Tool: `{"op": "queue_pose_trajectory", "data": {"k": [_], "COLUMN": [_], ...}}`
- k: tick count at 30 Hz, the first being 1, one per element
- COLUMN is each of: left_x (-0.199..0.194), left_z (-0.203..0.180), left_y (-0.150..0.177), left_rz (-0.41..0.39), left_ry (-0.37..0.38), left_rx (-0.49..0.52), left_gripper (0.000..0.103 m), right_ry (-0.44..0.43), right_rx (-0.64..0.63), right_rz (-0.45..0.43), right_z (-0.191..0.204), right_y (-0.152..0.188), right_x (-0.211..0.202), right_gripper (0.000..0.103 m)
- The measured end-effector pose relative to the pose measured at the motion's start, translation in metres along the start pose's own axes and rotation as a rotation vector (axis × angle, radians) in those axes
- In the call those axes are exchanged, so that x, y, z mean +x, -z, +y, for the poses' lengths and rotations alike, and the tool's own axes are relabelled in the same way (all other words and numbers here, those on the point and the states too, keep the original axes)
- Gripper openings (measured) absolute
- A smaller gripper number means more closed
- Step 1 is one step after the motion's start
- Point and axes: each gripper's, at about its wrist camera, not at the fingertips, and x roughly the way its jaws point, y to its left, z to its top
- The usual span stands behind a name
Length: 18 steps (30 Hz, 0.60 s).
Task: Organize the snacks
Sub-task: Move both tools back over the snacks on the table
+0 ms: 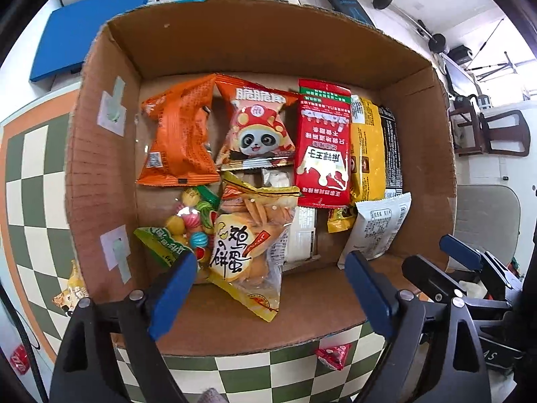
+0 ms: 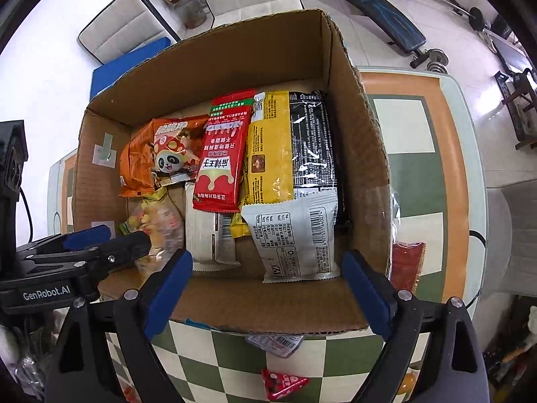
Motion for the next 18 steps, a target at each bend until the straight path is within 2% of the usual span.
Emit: {"op": "queue_pose_trajectory", "data": {"k": [3,7,11,15,18], "left_x": [-0.004,-0.029,-0.056,-0.083,-0.096], "left_z": [0.002,-0.005,-0.009,-0.012,-0.015], "left_y": [0.004,0.012,0.024,0.046,0.074], "left_rz": [-0.020,-0.137,-0.229,-0.332,-0.407], "left_ry": [0.005,-0.073,-0.055,-0.112,-0.164], "left_rx": [0.000,0.044,0.059,0.072,0.068], "left_gripper": [0.090,0.090,0.090,0.090,0.090], "right_ry": [-0.002,0.010,0.001,-0.042,-0.082], "right_rx": [-0.005,-0.022,-0.019,0.006,0.028], "right_rz": [0.001,-0.013,-0.043,-0.081,-0.101], "right_z": [0.001,0.004,0.006,0.007,0.005], "right_y": [0.004,0.009,0.018,0.030,0.048], "right_x": [-0.002,-0.009,-0.024,-0.042,-0.053], "right_gripper": [0.094,0.096,0.096,0.096,0.096]}}
